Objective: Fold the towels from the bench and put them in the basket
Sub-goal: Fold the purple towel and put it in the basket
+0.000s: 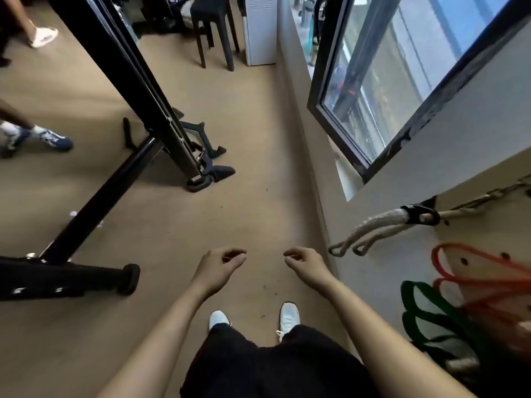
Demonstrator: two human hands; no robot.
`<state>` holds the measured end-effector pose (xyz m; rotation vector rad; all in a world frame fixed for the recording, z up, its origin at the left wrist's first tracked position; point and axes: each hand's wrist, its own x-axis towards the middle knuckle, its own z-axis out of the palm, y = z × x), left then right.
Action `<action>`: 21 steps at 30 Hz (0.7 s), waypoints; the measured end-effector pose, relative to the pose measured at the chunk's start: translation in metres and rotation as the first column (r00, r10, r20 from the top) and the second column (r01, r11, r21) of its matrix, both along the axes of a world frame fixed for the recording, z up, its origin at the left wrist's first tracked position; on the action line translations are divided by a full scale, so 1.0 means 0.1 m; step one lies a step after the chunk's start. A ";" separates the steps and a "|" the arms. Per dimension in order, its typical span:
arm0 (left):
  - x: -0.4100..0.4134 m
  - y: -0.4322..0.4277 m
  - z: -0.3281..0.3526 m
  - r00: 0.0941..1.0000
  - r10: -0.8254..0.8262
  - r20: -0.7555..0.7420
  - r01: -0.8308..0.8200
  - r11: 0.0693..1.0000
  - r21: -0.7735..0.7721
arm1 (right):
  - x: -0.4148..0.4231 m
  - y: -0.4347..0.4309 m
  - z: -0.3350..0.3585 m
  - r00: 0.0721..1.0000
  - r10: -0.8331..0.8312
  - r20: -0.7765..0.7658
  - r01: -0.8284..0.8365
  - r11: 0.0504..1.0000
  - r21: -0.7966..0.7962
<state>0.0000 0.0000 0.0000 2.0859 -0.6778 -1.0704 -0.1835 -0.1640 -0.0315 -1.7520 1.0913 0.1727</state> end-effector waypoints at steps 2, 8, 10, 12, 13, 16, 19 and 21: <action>-0.03 -0.06 -0.01 0.999 0.049 -0.006 -0.049 0.999 0.022 | 0.06 -0.14 -0.01 1.000 -0.004 -0.002 0.004 1.000 0.007; 0.19 -0.28 -0.08 0.992 0.109 -0.065 -0.106 0.993 0.043 | 0.52 -0.66 0.04 0.997 -0.059 0.040 0.058 0.998 0.033; 0.32 -0.41 -0.11 0.991 0.115 -0.069 -0.113 0.993 0.038 | 0.68 -0.81 0.01 0.998 -0.054 0.039 0.053 0.998 0.028; 0.52 -0.60 -0.18 0.989 0.121 -0.090 -0.120 0.993 0.019 | 0.92 -0.99 -0.03 0.999 -0.033 0.028 0.032 0.999 0.032; 0.64 -0.71 -0.21 0.987 0.123 -0.107 -0.122 0.992 0.013 | 1.04 -1.07 -0.05 0.999 -0.026 0.021 0.025 0.999 0.039; 1.05 -1.07 -0.31 0.985 0.096 -0.140 -0.094 0.995 0.022 | 1.40 -1.33 -0.07 1.000 -0.014 -0.012 0.015 1.000 0.027; 1.50 -1.47 -0.32 0.989 0.046 -0.139 -0.041 0.999 0.035 | 1.78 -1.61 0.01 0.996 0.037 -0.076 -0.037 0.999 0.002; 1.82 -1.74 -0.32 0.991 -0.011 -0.133 0.016 0.999 0.038 | 2.03 -1.82 0.07 0.993 0.075 -0.095 -0.075 0.997 0.002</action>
